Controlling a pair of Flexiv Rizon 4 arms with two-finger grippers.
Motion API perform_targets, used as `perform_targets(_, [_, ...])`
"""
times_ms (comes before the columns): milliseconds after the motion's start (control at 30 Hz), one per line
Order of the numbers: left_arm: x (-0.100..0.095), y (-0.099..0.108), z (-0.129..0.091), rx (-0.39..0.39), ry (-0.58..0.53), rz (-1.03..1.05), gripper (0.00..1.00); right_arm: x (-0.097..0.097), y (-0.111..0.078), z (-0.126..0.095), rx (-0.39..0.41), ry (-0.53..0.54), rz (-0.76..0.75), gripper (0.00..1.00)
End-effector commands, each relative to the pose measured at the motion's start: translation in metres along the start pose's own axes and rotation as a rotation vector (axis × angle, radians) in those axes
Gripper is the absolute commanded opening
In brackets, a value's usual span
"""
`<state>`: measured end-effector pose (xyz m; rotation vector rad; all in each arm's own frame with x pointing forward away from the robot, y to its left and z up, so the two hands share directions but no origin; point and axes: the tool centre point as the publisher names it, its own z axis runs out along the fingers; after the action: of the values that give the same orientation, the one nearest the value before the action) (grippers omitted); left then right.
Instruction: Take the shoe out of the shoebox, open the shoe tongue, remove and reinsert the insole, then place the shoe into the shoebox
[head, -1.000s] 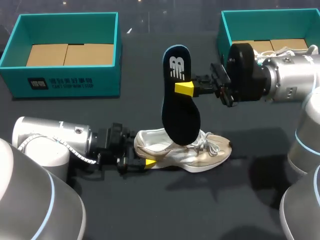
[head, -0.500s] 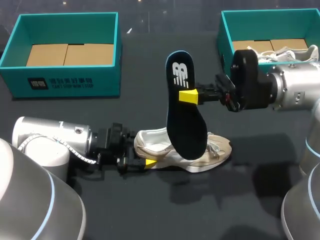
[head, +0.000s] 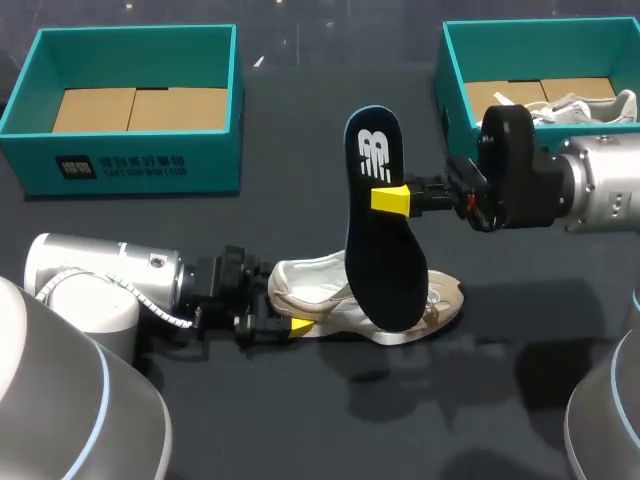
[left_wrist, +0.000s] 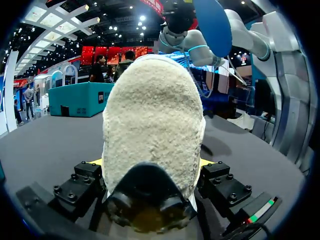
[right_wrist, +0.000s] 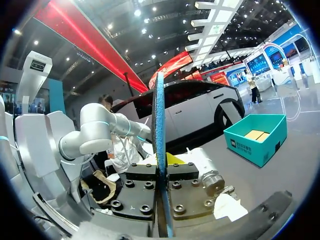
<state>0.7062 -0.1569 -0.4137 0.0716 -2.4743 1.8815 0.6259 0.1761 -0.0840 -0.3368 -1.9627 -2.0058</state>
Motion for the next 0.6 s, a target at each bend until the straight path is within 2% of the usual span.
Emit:
perform_targets(33, [-0.0001, 0.0011, 0.0010, 0.000, -0.001, 0.000, 0.00, 0.0049, -0.0051, -0.0014, -0.003, -0.009, 0.017, 0.00])
perform_targets(267, [-0.0001, 0.0011, 0.0010, 0.000, -0.001, 0.000, 0.00, 0.0132, -0.0056, -0.0034, 0.014, -0.017, 0.048, 0.00])
perform_targets(600, [0.0002, 0.0014, 0.0006, -0.013, 0.003, 0.000, 0.00, 0.0132, -0.0056, -0.0034, 0.014, -0.017, 0.048, 0.00])
